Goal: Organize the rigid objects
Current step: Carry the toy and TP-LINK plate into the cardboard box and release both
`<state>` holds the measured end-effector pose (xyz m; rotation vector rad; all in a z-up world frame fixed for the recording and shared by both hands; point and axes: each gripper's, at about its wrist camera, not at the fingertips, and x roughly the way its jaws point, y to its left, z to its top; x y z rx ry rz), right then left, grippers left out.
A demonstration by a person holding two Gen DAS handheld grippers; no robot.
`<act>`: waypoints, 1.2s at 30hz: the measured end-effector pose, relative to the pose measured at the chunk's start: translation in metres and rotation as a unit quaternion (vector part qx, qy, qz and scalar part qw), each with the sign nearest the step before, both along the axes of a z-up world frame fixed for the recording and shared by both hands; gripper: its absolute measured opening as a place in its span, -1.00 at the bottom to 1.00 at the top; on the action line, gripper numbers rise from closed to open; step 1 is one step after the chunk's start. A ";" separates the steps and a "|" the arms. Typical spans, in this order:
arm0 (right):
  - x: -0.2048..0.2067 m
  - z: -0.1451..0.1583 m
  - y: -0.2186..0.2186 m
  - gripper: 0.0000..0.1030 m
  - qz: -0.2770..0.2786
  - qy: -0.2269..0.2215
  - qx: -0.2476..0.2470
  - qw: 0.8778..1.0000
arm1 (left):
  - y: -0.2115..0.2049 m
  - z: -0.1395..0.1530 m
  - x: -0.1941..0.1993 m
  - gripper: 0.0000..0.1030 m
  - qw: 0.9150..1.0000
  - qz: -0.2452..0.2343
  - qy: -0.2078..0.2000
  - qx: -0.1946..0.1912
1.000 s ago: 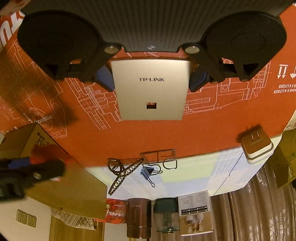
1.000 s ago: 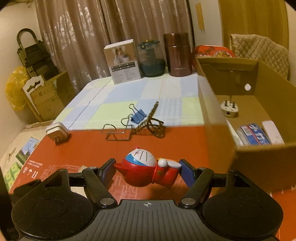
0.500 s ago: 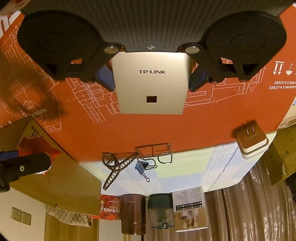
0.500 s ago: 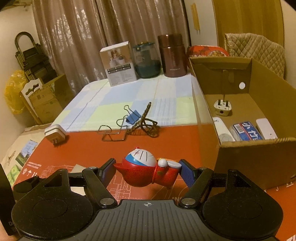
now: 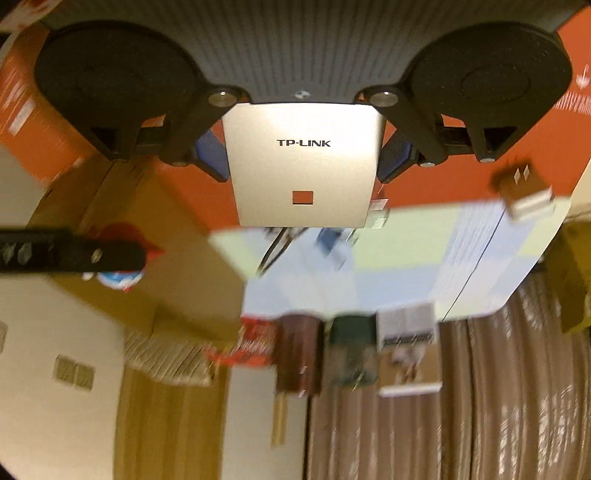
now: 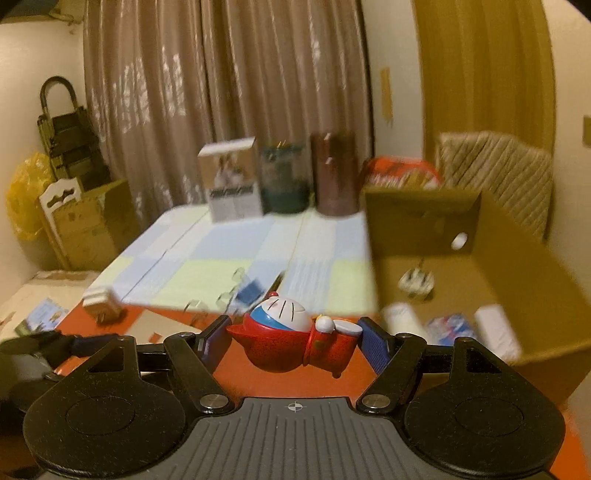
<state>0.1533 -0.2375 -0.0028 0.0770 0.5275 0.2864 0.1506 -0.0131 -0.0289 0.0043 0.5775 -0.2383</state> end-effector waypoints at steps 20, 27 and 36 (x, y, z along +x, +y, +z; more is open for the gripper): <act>0.046 0.020 -0.181 0.37 -0.178 0.038 0.055 0.982 | -0.165 0.065 0.060 0.61 0.991 -0.129 -0.021 -0.027; 0.048 0.015 -0.197 0.37 -0.185 0.048 0.082 0.978 | -0.190 0.054 0.070 0.61 0.989 -0.145 -0.010 -0.009; 0.043 0.016 -0.201 0.37 -0.184 0.045 0.096 0.977 | -0.202 0.044 0.072 0.62 0.988 -0.157 -0.013 0.008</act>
